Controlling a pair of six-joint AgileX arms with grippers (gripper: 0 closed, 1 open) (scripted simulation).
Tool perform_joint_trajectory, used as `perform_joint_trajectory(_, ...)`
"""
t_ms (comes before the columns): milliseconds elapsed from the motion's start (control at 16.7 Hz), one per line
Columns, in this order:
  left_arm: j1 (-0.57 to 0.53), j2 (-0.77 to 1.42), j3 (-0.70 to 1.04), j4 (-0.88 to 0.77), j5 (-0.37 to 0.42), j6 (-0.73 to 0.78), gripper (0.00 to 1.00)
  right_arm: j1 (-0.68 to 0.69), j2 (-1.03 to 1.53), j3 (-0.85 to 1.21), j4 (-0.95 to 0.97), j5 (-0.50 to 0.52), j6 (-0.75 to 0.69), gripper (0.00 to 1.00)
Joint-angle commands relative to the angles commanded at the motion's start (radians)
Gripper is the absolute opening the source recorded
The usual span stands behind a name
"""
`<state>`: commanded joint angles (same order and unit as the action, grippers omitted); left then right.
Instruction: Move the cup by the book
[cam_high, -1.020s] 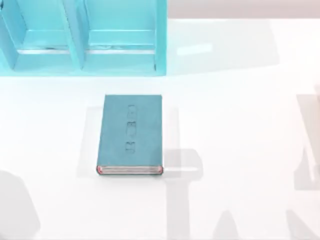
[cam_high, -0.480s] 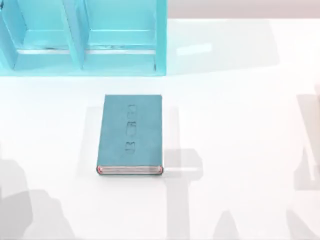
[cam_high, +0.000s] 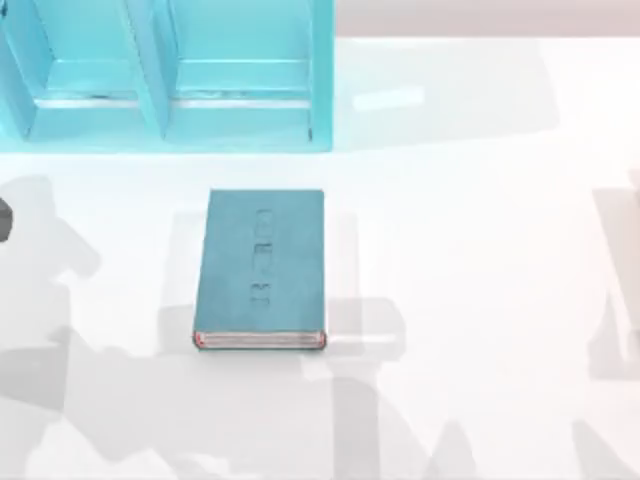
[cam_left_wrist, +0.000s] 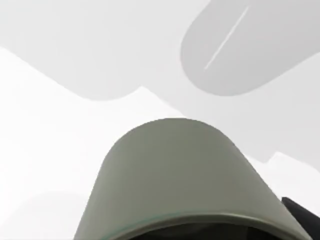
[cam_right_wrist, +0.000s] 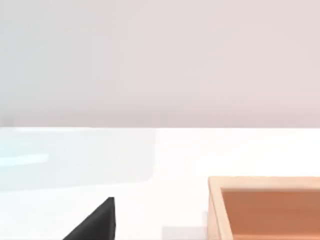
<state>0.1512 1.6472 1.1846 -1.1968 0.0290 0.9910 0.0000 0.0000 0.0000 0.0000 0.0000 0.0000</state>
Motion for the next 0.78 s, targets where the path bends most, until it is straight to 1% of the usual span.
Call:
perform_joint_trajectory(300,-0.236,0.055,0.103,-0.037,0.015,-0.624,0.00,0.000,0.000,0.000,0.000,0.000,0.000,1.00)
perform_joint_trajectory(480,-0.364,0.069,0.162,-0.042,0.016,-0.952,0.00,0.000,0.000,0.000,0.000,0.000,0.000,1.00)
perform_joint_trajectory(600,-0.437,0.072,0.195,-0.042,0.013,-1.120,0.00,0.000,0.000,0.000,0.000,0.000,0.000,1.00)
perform_joint_trajectory(780,-0.520,0.072,0.231,-0.038,0.007,-1.295,0.00,0.000,0.000,0.000,0.000,0.000,0.000,1.00)
